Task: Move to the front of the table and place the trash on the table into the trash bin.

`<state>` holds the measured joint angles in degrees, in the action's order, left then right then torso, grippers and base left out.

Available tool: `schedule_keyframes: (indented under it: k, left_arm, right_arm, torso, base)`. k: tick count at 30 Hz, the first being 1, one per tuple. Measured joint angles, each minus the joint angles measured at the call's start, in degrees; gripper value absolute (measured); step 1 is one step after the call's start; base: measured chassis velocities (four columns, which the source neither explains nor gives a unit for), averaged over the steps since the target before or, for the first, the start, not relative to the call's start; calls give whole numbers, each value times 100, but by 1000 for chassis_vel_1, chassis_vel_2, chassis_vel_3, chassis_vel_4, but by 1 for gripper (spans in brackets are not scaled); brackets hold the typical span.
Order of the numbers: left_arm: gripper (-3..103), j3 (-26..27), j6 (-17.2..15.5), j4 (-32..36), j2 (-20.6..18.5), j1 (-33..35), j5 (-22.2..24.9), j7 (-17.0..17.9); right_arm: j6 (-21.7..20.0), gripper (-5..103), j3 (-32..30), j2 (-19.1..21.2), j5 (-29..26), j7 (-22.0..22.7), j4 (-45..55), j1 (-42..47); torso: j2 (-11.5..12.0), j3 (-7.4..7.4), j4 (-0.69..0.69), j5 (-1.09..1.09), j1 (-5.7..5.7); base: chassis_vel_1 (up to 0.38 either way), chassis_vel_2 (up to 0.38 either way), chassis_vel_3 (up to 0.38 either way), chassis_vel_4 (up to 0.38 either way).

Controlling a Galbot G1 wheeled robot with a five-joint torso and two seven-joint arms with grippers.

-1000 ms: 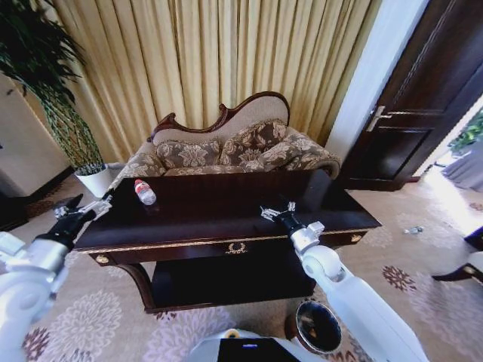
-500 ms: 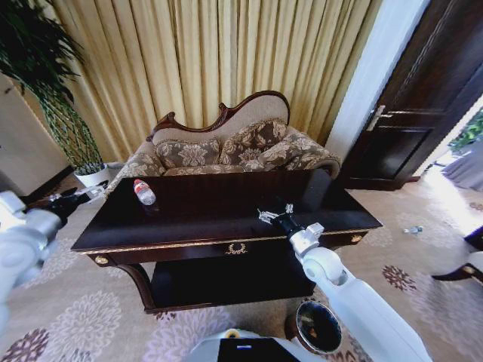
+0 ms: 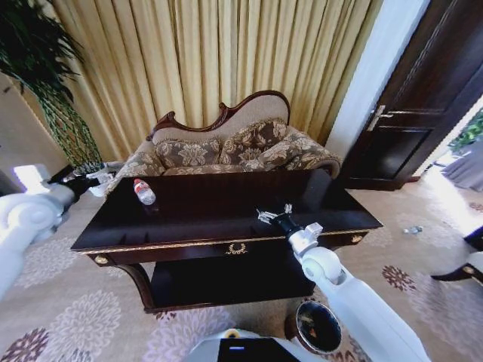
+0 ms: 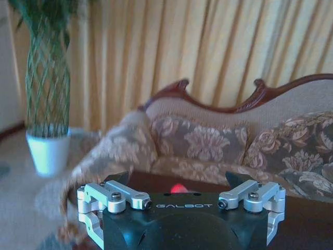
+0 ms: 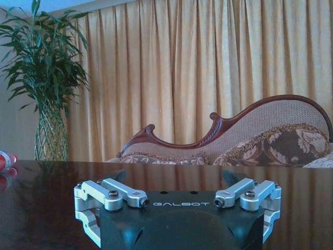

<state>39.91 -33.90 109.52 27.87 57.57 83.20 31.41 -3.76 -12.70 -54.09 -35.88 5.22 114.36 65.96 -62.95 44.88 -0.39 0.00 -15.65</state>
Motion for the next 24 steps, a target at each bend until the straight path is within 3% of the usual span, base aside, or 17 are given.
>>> schedule_keyframes:
  k: [1, 4, 9, 17, 22, 24]
  left_arm:
    - [100, 0, 0, 0, 0, 0, 0, 0]
    - [100, -878, -22, -242, 165, -748, 145, 458]
    - [100, -1611, -20, -445, 391, -1315, 297, 939]
    - [100, -2262, 5, -924, 739, -1968, 291, 952]
    - [100, -2770, 6, -1054, 1022, -2394, 332, 1194]
    - [100, -3018, 16, -1094, 1175, -2560, 485, 1468]
  right_arm:
    - [0, 100, 0, 0, 0, 0, 0, 0]
    - [1, 100, 33, 6, -29, -13, -100, -103]
    - [1, 100, 89, 7, -55, -23, -215, -213]
    - [14, 100, 106, -39, -45, -87, -343, -231]
    - [66, 100, 104, -68, -17, -131, -423, -240]
    - [87, 100, 101, -95, -12, -141, -460, -253]
  torso:
    - [0, 0, 0, 0, 0]
    - [0, 0, -1, 2, 1]
    - [0, 0, -1, 0, 0]
    - [0, -1, 0, 1, 0]
    - [1, 0, -2, 2, 0]
    - [0, 0, -2, 1, 0]
  base:
    - [0, 0, 0, 0]
    - [0, 0, 0, 0]
    - [0, 0, 0, 0]
    - [0, 0, 0, 0]
    - [0, 0, 0, 0]
    - [0, 0, 0, 0]
